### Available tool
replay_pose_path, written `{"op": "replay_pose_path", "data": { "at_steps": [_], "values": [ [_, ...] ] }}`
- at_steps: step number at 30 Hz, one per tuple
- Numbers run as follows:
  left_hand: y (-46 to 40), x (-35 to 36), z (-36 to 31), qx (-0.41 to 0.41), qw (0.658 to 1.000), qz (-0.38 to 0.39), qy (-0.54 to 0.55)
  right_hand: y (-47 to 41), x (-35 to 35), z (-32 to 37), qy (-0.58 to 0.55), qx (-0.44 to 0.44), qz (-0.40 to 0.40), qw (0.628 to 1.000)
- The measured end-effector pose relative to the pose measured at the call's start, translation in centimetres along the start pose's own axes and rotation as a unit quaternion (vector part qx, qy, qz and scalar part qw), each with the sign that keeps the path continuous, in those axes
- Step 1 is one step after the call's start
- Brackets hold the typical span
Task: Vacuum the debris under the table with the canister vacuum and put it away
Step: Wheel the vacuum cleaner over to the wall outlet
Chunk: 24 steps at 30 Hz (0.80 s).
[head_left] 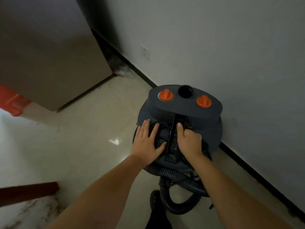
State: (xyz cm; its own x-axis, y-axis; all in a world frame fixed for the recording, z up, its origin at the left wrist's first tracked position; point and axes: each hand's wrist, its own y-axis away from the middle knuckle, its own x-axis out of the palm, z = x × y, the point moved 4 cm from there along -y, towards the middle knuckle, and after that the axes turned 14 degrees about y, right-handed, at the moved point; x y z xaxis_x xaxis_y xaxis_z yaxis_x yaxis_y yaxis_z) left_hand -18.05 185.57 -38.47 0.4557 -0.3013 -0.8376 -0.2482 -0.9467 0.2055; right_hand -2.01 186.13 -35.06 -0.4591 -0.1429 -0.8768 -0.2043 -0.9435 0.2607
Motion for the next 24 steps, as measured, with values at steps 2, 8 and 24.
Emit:
{"op": "replay_pose_path", "data": {
  "at_steps": [2,8,24],
  "values": [
    [-1.8,-1.6,1.5,0.019,1.000,0.022,-0.009,-0.9,0.6,1.5,-0.004,0.021,0.005,1.000],
    [-6.9,-5.4,4.5,0.098,0.991,0.079,-0.035,-3.0,2.1,5.4,-0.036,0.101,-0.007,0.994],
    [-12.2,-9.5,3.8,0.011,0.994,0.080,0.075,-0.5,0.5,3.9,-0.184,0.148,-0.096,0.967]
  ]
}}
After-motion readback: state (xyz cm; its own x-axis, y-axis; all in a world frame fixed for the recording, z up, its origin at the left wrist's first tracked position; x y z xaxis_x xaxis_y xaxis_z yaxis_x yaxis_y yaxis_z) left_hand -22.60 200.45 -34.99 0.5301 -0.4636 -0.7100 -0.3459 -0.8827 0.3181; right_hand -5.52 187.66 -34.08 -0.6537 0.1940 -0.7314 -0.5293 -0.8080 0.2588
